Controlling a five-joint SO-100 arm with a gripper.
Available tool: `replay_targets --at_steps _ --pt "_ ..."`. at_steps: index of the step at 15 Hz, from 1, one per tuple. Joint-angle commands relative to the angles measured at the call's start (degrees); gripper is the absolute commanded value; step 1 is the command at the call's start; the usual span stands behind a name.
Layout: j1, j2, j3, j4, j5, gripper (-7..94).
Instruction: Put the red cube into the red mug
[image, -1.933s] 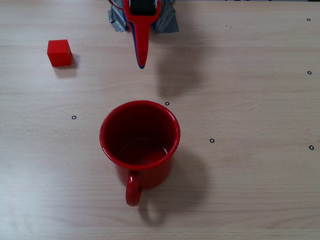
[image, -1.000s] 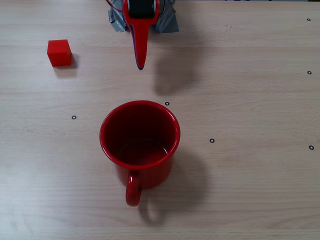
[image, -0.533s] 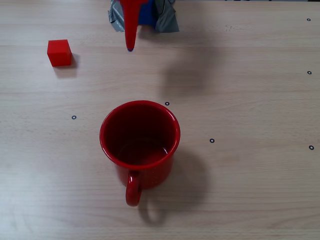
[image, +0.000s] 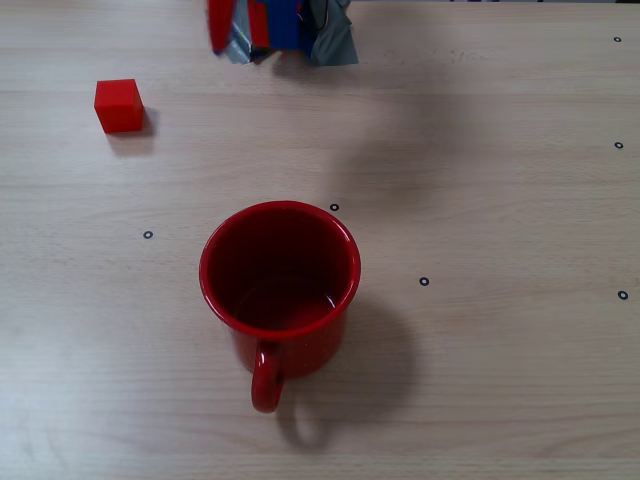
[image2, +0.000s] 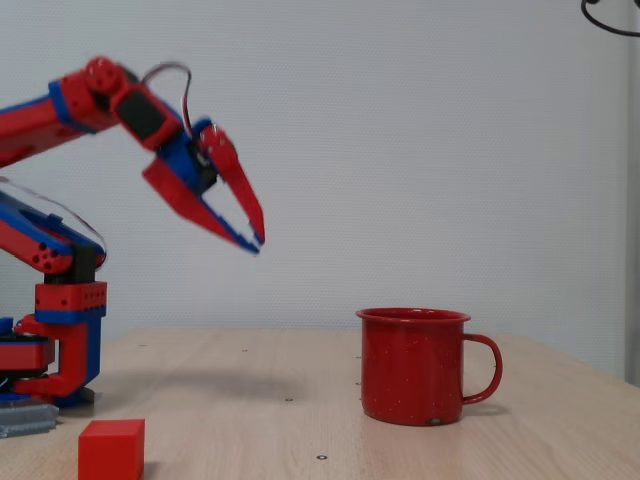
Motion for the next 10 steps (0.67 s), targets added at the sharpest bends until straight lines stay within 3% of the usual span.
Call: replay_targets --at_steps 1,10 --pt "2.55 -5.01 -11.25 5.27 -2.90 0" --pt "13.97 -24.96 -38.58 26.37 -21.88 0"
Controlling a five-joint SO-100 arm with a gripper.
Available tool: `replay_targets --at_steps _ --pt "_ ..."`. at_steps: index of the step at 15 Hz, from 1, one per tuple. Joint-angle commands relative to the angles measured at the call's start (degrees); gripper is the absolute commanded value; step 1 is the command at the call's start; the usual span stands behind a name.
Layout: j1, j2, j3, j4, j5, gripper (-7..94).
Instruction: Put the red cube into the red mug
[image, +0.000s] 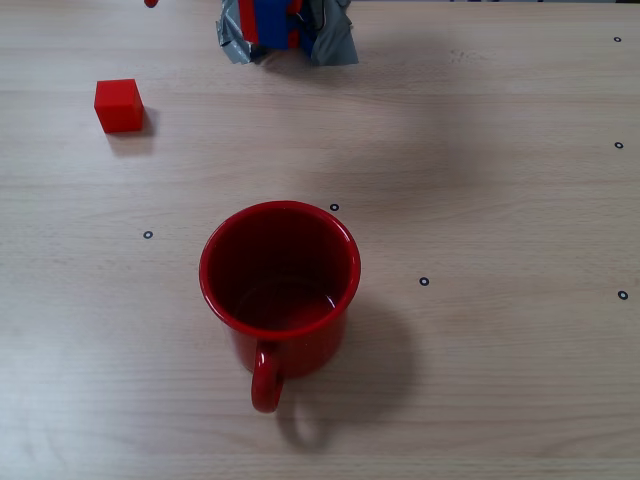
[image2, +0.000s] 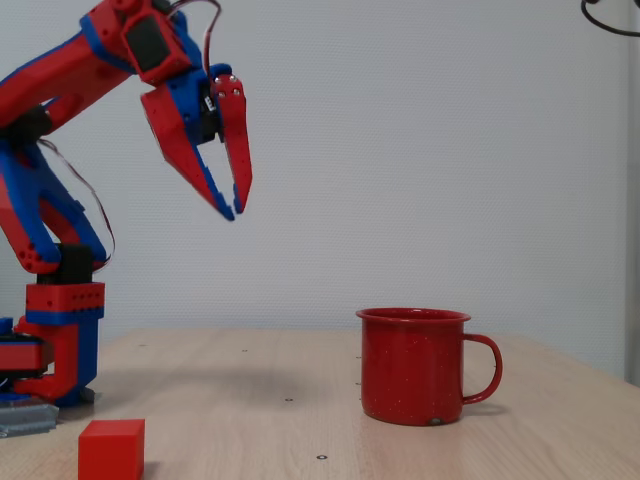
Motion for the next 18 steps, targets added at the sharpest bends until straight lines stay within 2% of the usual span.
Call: replay_targets --at_steps 1,6,9,13,16,18 --pt "3.69 -1.41 -9.23 3.34 -2.90 0" --pt "12.39 -13.10 -24.87 13.80 -4.48 0" --pt "17.93 -16.26 -23.82 13.54 -6.77 0" --pt "22.50 -14.33 -14.94 9.23 -9.93 0" --pt "25.05 -10.02 -4.04 4.75 -14.94 0" --pt "26.37 -9.23 -0.70 4.13 -18.37 0"
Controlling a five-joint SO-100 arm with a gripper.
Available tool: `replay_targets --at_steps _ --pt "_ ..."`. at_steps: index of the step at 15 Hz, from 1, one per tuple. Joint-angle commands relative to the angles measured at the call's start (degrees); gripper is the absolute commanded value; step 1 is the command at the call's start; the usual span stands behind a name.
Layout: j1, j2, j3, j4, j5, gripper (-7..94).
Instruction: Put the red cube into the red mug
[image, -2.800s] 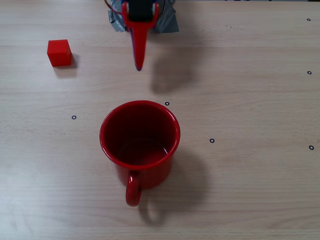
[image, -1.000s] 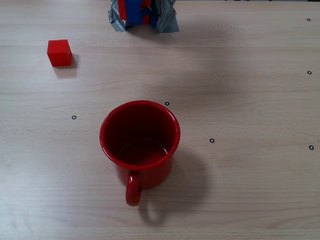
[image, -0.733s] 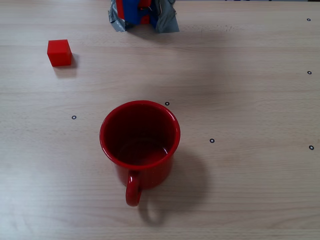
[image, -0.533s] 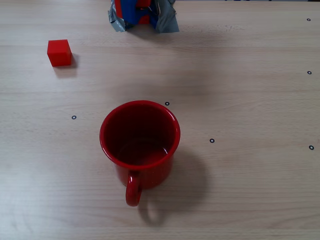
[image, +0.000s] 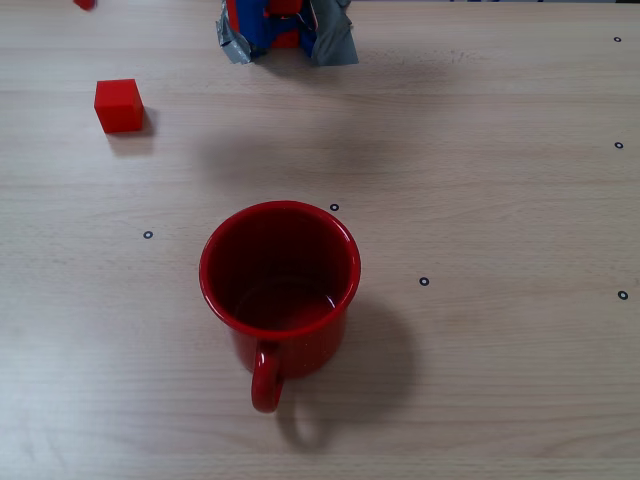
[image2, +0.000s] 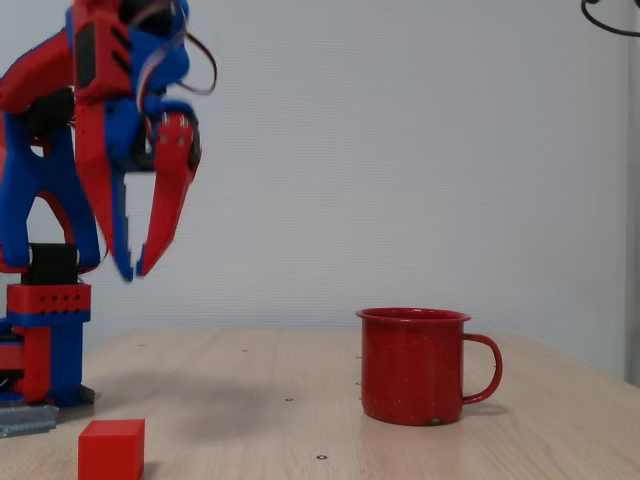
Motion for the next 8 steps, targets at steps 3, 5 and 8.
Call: replay_targets --at_steps 3,5,8 --pt "3.69 5.71 5.27 -2.37 -7.29 0" --pt "5.63 5.19 8.00 -4.75 -8.88 0" --pt "8.53 2.99 10.55 -8.17 -9.32 0"
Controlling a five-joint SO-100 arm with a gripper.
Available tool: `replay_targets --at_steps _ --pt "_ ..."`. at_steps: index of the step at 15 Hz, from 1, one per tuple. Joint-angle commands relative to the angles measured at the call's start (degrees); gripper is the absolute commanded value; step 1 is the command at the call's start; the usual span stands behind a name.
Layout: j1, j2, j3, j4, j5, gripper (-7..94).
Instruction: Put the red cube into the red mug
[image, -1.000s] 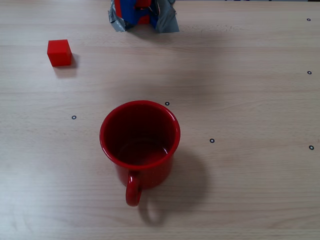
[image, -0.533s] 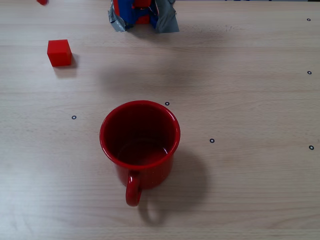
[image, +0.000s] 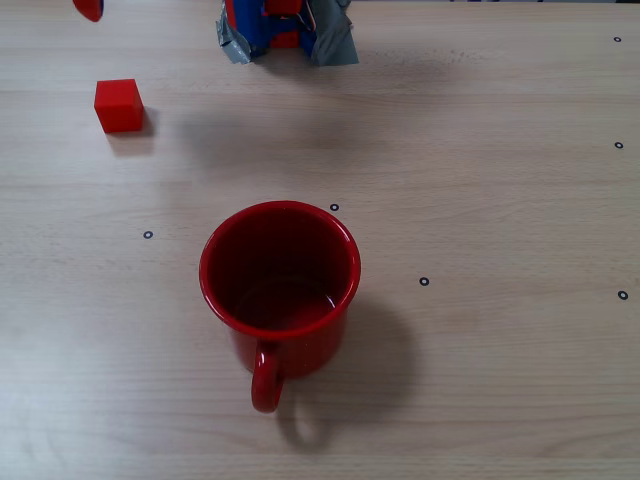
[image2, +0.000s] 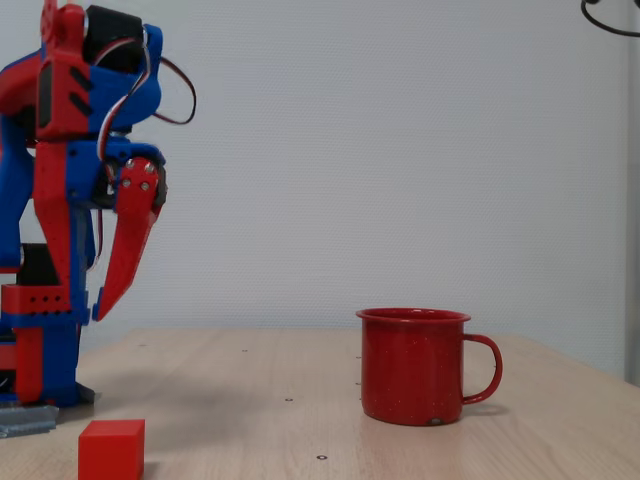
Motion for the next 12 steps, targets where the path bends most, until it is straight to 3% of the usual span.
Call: replay_targets --at_steps 1,4,12 --pt "2.90 0.62 -0.18 -2.11 -1.32 0" --pt "6.15 -0.18 5.19 -9.23 -0.09 0" --pt "7.21 -2.55 12.92 -11.87 -6.86 0"
